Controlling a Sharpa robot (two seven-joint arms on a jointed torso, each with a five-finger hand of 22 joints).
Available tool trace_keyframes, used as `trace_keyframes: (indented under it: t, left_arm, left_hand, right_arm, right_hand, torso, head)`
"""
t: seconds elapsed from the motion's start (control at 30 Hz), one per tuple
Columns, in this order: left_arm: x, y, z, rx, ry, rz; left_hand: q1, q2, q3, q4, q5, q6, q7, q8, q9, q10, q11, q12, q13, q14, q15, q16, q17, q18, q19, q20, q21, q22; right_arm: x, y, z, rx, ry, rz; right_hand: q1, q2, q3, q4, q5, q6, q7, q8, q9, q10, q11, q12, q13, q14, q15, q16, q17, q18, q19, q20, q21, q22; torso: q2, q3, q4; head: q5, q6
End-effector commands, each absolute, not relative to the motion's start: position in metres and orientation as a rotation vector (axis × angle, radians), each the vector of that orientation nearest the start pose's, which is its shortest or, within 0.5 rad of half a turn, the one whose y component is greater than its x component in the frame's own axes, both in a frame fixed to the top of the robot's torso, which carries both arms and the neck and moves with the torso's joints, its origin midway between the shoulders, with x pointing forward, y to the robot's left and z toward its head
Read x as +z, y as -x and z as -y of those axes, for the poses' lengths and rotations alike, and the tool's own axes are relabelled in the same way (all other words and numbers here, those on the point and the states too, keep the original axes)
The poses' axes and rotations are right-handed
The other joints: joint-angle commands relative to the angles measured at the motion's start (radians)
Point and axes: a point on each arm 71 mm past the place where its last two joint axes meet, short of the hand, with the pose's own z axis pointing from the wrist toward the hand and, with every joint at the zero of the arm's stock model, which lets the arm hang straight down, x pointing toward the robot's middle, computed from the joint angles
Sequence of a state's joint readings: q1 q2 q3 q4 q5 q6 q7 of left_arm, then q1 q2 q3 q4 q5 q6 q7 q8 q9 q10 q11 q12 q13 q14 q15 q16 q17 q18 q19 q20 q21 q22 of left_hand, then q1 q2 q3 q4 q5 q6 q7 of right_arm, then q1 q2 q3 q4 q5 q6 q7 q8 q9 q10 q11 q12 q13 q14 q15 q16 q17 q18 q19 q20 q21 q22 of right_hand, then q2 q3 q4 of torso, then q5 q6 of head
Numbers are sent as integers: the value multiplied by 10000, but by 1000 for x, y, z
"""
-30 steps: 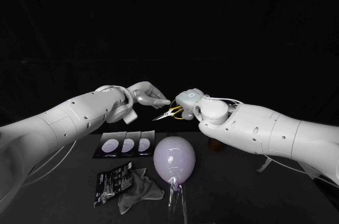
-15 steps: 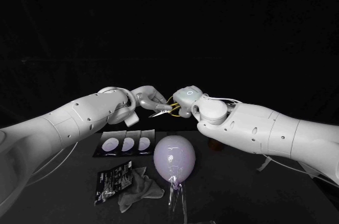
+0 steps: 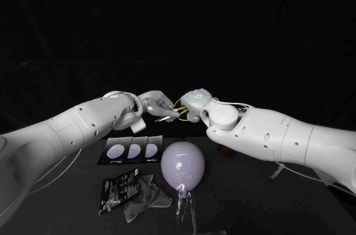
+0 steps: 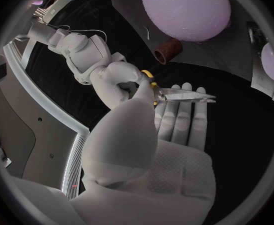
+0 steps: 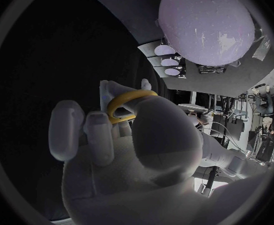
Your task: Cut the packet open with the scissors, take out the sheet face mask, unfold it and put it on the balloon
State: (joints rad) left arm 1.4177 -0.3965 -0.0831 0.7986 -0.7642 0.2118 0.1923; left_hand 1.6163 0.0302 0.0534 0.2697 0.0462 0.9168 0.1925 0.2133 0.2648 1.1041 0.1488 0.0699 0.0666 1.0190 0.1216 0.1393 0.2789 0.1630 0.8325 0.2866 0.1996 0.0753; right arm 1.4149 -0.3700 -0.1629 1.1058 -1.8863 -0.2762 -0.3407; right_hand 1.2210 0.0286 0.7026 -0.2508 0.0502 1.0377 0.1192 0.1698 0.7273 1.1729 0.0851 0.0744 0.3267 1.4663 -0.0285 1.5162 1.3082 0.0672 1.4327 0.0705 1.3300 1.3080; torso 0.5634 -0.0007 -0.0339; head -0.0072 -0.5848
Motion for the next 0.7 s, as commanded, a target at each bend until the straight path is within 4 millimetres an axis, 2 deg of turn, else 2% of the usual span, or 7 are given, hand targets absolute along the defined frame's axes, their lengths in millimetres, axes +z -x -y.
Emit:
trace_keyframes:
  t: [0.03, 0.3, 0.4, 0.47, 0.53, 0.6, 0.7]
  left_arm:
    - [-117, -610, -154, -11913, 1906, -18906]
    - [-115, -610, -154, -12107, 1999, -18726]
    - [-116, -609, -154, -12130, 2022, -18779]
    - [-116, -609, -154, -12137, 2037, -18862]
    - [-117, -608, -154, -12128, 2047, -18961]
    - [-118, -608, -153, -12119, 2041, -19051]
    - [-119, -607, -153, -12094, 2019, -19200]
  left_hand:
    - [602, 275, 597, 33, 35, 221, -95, 135, 64, 307, -96, 24, -19, 87, -56, 34, 51, 192, 140, -4, 62, -13]
    - [1245, 288, 1892, -46, 32, 549, -204, 447, 330, 1011, -273, 67, -4, 431, -208, 144, 171, 225, 440, -143, 244, 49]
    - [1128, 89, 2520, 68, 2, 629, -235, 624, 529, 1314, -334, 51, -9, 666, -276, 227, 268, 199, 614, -261, 416, 122]
    - [1010, -81, 2809, 73, 12, 649, -262, 725, 656, 1615, -401, 121, 21, 901, -356, 339, 365, 209, 754, -330, 552, 182]
    - [884, -211, 3026, 41, 23, 645, -304, 797, 762, 1997, -496, 258, 68, 1213, -476, 505, 494, 205, 856, -395, 670, 237]
    - [845, -250, 3096, 28, 29, 646, -316, 817, 795, 2058, -516, 270, 69, 1260, -498, 531, 527, 201, 877, -413, 702, 252]
    - [660, -421, 3460, -61, 28, 640, -343, 912, 958, 2198, -555, 250, 58, 1317, -533, 563, 657, 181, 879, -464, 815, 309]
  right_arm:
    - [-119, -566, 74, 1849, 5592, -13625]
    - [-119, -567, 75, 1850, 5569, -13581]
    - [-118, -567, 75, 1982, 5534, -13417]
    - [-117, -567, 75, 2103, 5513, -13278]
    - [-115, -566, 75, 2267, 5476, -13095]
    - [-114, -566, 75, 2446, 5411, -12891]
    - [-111, -564, 74, 2952, 5241, -12498]
  right_hand:
    - [-12, -121, 68, 0, 24, 30, -38, 43, 16, 2799, -538, 52, 14, 694, -95, 35, 737, -77, 57, -5, 0, 1317]
    - [-57, -191, 157, 102, 38, -9, -19, 38, 51, 2762, -522, 32, 28, 684, -79, 22, 693, -51, -7, 1, -119, 1263]
    - [-68, -214, 180, 132, 40, -28, -12, 34, 61, 2743, -516, 23, 32, 680, -72, 16, 674, -43, -27, 4, -154, 1247]
    - [-96, -346, 259, 195, 124, -156, 52, -16, 83, 2545, -460, -65, 17, 621, -25, -68, 410, 31, -212, 19, -480, 1084]
    - [-114, -589, 316, 234, 253, -369, 151, -120, 91, 2138, -360, -146, -36, 521, 47, -213, 16, 106, -418, 58, -838, 910]
    - [-117, -642, 321, 254, 266, -418, 164, -151, 88, 2043, -339, -141, -49, 499, 66, -248, -68, 122, -462, 72, -917, 872]
    - [-301, -968, 160, 479, -7, -717, 235, -379, 26, 1487, -270, -151, -162, 438, 155, -358, -310, 159, -580, 166, -1154, 761]
  torso:
    - [1, -7, -1]
    - [1, -2, -3]
    - [2, -3, -11]
    - [0, -3, -5]
    - [3, -1, 3]
    - [3, -2, 3]
    - [2, -1, -3]
  head:
    - [-11, -13]
    - [-6, -38]
    - [-4, -40]
    - [-3, -42]
    - [-5, -37]
    - [-7, -38]
    - [-5, -48]
